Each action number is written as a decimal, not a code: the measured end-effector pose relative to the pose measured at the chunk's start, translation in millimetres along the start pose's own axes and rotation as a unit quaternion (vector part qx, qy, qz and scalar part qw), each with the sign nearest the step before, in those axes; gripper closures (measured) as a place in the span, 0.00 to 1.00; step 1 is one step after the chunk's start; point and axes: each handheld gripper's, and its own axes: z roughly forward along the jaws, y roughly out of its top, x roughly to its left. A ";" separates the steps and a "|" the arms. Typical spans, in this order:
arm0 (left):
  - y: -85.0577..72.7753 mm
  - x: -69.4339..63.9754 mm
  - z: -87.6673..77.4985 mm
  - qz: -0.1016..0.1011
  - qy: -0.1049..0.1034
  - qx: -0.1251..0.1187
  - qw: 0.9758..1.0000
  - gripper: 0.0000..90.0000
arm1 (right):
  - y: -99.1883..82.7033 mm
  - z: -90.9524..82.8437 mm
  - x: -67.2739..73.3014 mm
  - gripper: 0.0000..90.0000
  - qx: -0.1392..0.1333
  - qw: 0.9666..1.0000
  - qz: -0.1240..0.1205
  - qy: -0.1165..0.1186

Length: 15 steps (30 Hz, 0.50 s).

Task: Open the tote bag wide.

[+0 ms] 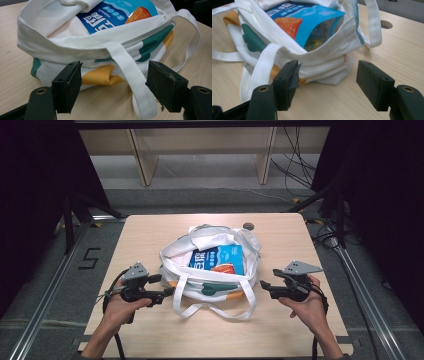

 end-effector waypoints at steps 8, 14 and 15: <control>-10.5 -15.1 -1.8 0.016 -0.009 0.007 1.000 0.29 | -11.5 -8.2 3.2 0.37 -0.005 1.000 0.009 0.001; -21.6 -25.7 -2.2 0.018 -0.014 0.010 1.000 0.29 | -19.4 -11.5 8.7 0.37 -0.005 1.000 0.006 0.009; -22.5 -26.1 -2.6 0.020 -0.018 0.015 1.000 0.29 | -20.3 -12.9 9.2 0.37 -0.001 1.000 0.004 0.007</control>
